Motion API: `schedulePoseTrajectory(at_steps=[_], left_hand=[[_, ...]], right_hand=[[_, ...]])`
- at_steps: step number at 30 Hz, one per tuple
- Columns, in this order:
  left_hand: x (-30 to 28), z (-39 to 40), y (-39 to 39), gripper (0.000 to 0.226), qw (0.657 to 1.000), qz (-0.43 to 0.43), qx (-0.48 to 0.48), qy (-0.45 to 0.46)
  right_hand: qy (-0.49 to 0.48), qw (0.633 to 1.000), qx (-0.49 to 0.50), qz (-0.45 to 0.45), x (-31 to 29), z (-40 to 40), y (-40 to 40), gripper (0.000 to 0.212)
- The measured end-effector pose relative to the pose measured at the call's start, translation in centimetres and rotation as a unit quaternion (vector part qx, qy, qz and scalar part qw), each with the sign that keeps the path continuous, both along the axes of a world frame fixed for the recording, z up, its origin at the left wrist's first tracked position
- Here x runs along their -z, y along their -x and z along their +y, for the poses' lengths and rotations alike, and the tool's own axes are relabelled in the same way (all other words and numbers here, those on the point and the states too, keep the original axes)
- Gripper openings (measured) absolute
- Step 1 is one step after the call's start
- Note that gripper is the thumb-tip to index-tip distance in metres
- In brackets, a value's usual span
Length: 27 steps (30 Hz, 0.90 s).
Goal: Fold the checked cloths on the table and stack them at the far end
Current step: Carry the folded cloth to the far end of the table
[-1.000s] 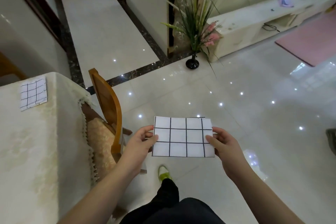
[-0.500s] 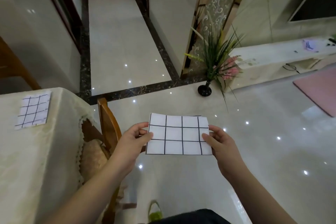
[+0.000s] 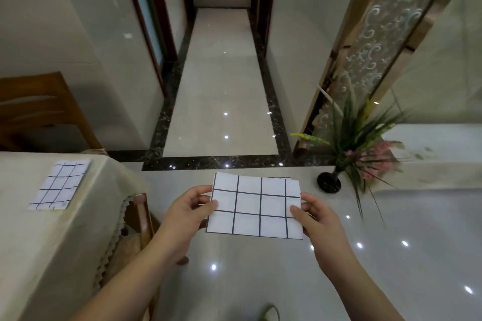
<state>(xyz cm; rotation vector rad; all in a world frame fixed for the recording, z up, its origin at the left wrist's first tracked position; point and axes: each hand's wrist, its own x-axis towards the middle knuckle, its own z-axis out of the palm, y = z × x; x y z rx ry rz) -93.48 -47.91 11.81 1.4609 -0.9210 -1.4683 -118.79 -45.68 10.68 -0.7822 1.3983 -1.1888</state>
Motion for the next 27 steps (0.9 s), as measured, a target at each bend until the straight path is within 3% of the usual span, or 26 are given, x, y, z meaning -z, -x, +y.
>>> schedulePoseTrajectory(at_steps=[11,27], left_hand=[[-2.6,-8.3,3.2,0.03,0.995,0.018,-0.091,0.036],[-0.7,-23.1,-8.3,0.033,0.971,0.063,-0.226,0.042]], right_hand=[[0.03,0.996,-0.087,-0.007,-1.8,-13.1,3.1,0.026],[0.03,0.978,-0.207,-0.02,-3.1,-33.6,-9.5,0.028]])
